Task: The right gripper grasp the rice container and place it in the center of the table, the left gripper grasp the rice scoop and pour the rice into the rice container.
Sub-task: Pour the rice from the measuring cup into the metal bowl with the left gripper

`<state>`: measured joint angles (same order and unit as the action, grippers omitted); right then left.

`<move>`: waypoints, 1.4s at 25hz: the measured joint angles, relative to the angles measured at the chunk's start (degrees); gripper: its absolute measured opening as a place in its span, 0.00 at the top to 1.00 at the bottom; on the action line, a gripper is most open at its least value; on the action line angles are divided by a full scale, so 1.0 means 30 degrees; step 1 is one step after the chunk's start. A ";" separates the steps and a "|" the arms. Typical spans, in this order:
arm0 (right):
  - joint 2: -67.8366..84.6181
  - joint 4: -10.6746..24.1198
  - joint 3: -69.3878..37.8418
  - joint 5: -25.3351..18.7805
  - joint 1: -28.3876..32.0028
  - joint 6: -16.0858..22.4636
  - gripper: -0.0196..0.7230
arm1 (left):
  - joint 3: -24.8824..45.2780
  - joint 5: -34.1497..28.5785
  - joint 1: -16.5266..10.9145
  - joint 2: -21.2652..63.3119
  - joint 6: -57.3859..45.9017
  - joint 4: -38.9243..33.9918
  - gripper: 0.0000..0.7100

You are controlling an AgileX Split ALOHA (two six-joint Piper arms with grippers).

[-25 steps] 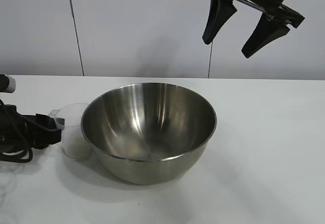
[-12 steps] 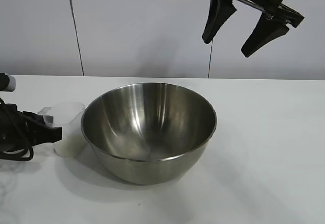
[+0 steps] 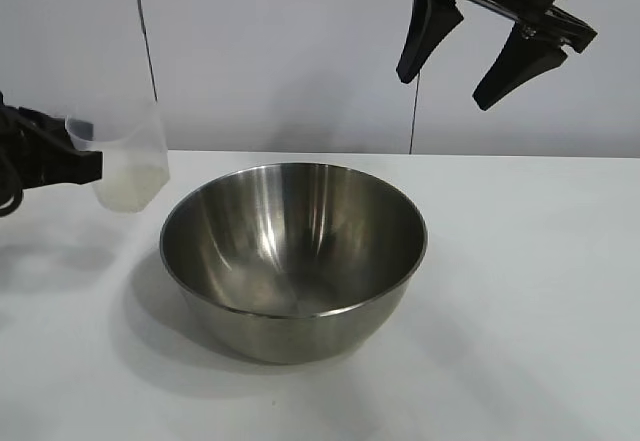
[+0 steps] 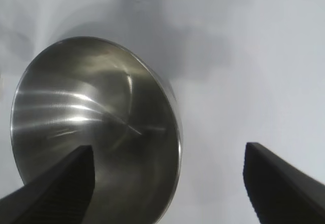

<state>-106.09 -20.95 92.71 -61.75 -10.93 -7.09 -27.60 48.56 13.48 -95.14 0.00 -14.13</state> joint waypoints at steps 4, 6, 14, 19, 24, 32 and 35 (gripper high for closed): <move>0.0000 -0.0018 0.0000 0.0000 0.0000 -0.0016 0.22 | -0.1050 -0.2299 0.0471 0.1991 -0.1612 -0.2813 0.99; 0.0000 -0.0018 0.0000 0.0000 0.0000 -0.0016 0.22 | -0.1818 -0.3108 0.0888 0.2371 -0.2191 -0.4489 0.99; 0.0000 -0.0018 0.0000 0.0103 0.0000 -0.0016 0.22 | -0.4202 -0.7170 0.3398 0.2397 0.0701 -0.7572 0.99; 0.0000 -0.0018 0.0000 0.0103 0.0000 -0.0016 0.22 | -0.5647 -1.0086 0.5029 0.2397 0.8050 -0.4817 0.99; 0.0000 -0.0018 0.0000 0.0103 0.0000 -0.0016 0.22 | -0.6619 -1.1812 0.6612 0.2397 1.7561 -0.0273 0.99; 0.0000 -0.0096 0.0000 0.0103 0.0000 -0.0016 0.22 | -0.6619 -1.1682 0.8268 0.2397 3.0594 0.5717 0.99; 0.0000 -0.0096 0.0000 0.0103 0.0000 -0.0016 0.22 | -0.6619 -1.1032 0.8734 0.2397 3.4394 0.6581 0.99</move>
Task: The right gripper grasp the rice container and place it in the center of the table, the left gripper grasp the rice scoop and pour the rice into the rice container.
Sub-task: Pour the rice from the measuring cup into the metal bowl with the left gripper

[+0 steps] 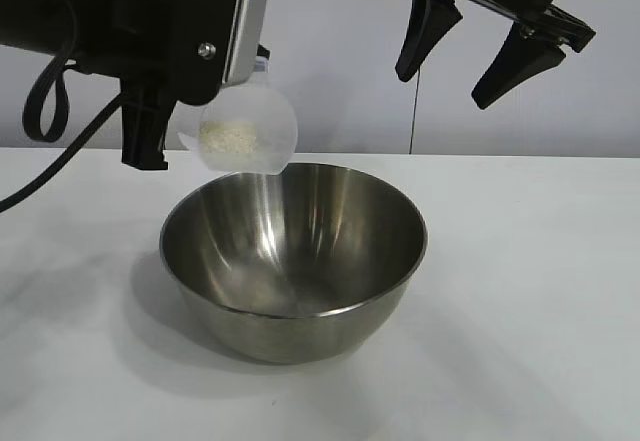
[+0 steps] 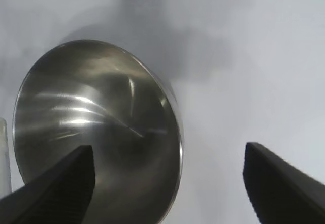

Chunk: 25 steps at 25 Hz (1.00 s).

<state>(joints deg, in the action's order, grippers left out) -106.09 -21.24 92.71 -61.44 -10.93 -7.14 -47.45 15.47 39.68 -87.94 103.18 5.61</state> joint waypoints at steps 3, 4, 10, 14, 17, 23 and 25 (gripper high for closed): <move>0.0000 0.0000 0.0000 0.0000 0.0000 0.0000 0.22 | 0.0000 0.0125 0.0311 -0.0035 0.3642 0.0136 0.99; 0.0000 0.0000 0.0000 0.0000 0.0000 0.0000 0.22 | 0.0000 0.0139 0.0337 -0.0132 0.4571 0.0157 0.99; 0.0000 -0.0135 0.0000 0.0020 0.0000 0.0000 0.22 | -0.0603 0.0298 0.0376 -0.1925 0.7218 0.0398 0.99; 0.0000 -0.0135 0.0000 0.0020 0.0000 0.0000 0.22 | -0.0962 0.1530 0.0376 -0.3413 0.8150 0.0438 0.99; 0.0000 -0.0135 0.0000 0.0024 0.0000 0.0000 0.22 | -0.0999 0.2265 0.0376 -0.3893 0.9510 0.1190 0.99; 0.0000 -0.0172 0.0000 0.0459 0.0000 0.0000 0.22 | -0.1021 0.4971 0.0376 -0.3962 1.3083 0.3340 0.99; 0.0000 -0.0232 0.0000 0.0460 0.0000 0.0000 0.22 | -0.1021 0.6120 0.0376 -0.3962 1.3543 0.3480 0.99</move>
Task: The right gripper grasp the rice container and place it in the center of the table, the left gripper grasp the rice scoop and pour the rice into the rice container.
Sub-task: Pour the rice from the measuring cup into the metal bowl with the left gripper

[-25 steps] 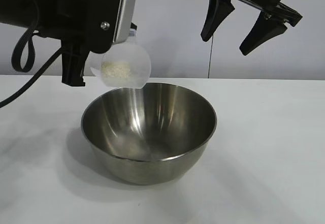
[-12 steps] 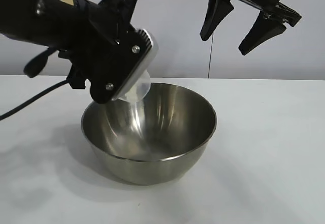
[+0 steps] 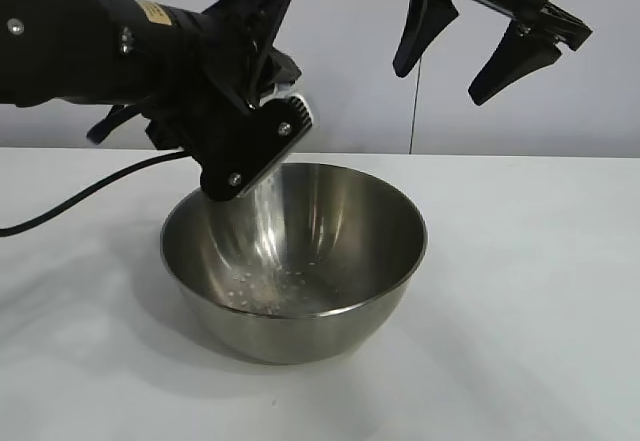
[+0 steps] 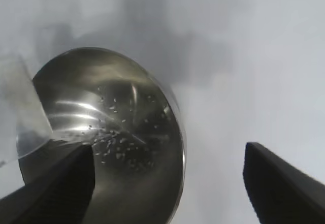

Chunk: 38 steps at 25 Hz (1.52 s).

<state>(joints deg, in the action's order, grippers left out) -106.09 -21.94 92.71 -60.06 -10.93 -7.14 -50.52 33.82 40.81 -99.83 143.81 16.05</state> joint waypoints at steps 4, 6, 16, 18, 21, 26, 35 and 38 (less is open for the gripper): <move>0.0000 -0.0036 0.0000 0.0014 0.0000 0.0000 0.22 | -0.0085 0.0812 0.0354 0.0000 0.0184 0.0799 0.99; 0.0000 -0.0036 0.0000 0.0014 0.0000 0.0000 0.22 | -0.0085 0.0866 0.0614 0.0000 0.0293 0.1088 0.99; 0.0000 -0.0036 0.0000 0.0014 0.0000 0.0000 0.22 | -0.0085 0.0675 0.0726 0.0000 0.0744 0.1329 0.99; 0.0000 -0.0036 0.0000 0.0014 0.0000 0.0000 0.22 | -0.0085 0.0320 0.0726 0.0000 0.0815 0.1573 0.99; 0.0000 -0.0036 0.0000 0.0014 0.0000 0.0000 0.22 | -0.0085 -0.0429 0.0726 0.0000 0.0452 0.2557 0.99; 0.0000 -0.0036 0.0000 0.0014 0.0000 0.0000 0.22 | -0.0085 -0.0880 0.0726 0.0000 -0.5410 0.6794 0.99; 0.0000 -0.0036 0.0000 0.0014 0.0000 0.0000 0.22 | -0.0085 -0.0692 0.0726 0.0432 -1.7335 1.1018 0.99; 0.0000 -0.0036 0.0000 0.0014 0.0000 0.0000 0.22 | -0.0085 -0.0660 0.0621 0.1353 -2.1220 1.1814 0.99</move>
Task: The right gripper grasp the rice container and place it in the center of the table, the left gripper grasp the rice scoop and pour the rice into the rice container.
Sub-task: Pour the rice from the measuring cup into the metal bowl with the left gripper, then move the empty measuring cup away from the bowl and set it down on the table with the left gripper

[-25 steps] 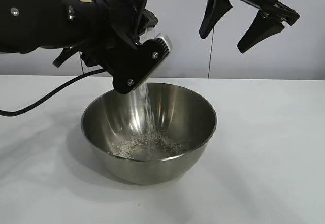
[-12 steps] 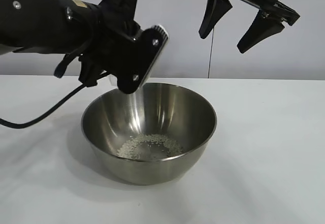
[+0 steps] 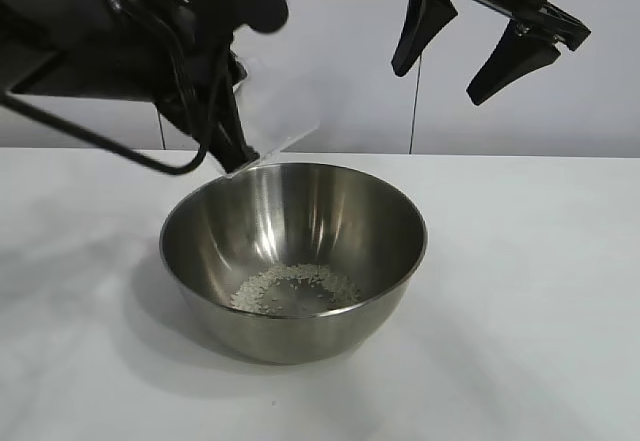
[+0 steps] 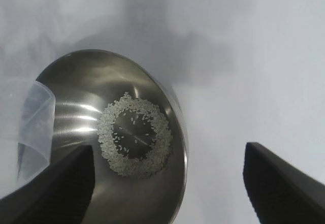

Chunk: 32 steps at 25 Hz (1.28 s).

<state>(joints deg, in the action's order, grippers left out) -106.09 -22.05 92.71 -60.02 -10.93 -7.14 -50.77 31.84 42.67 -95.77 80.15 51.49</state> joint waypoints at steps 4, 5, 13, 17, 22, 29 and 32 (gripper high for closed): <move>0.0000 0.0000 0.0000 0.0000 0.0000 0.0000 0.22 | 0.0000 -0.0361 -0.1193 0.1276 -0.5407 0.1118 0.99; 0.0000 0.0000 0.0000 0.0000 0.0000 0.0000 0.22 | 0.0000 -0.0762 -0.1735 0.1526 -0.6723 0.1227 0.99; 0.0000 0.0000 0.0000 0.0000 0.0000 0.0000 0.22 | 0.0000 -0.5860 -0.6232 0.2013 -1.4319 0.0301 0.99; 0.0000 0.0000 0.0000 0.0000 0.0000 0.0000 0.22 | 0.0000 -0.7392 -0.8240 0.1996 -1.7215 -0.1452 0.99; 0.0000 0.0000 0.0000 0.0000 0.0000 0.0000 0.22 | 0.1493 -0.6298 -0.9403 0.1996 -2.0974 -0.3895 0.99; 0.0000 0.0000 0.0000 0.0000 0.0000 0.0000 0.22 | 0.7146 0.1991 -0.9508 0.0657 -2.3054 -0.9600 0.99; 0.0000 0.0000 0.0000 0.0000 0.0000 0.0000 0.22 | 0.8207 0.4341 -0.9509 -0.0701 -2.3568 -1.1954 0.99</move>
<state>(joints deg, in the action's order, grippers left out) -106.09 -22.05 92.71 -60.02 -10.93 -7.14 -26.15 44.87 14.15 -97.87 9.45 15.63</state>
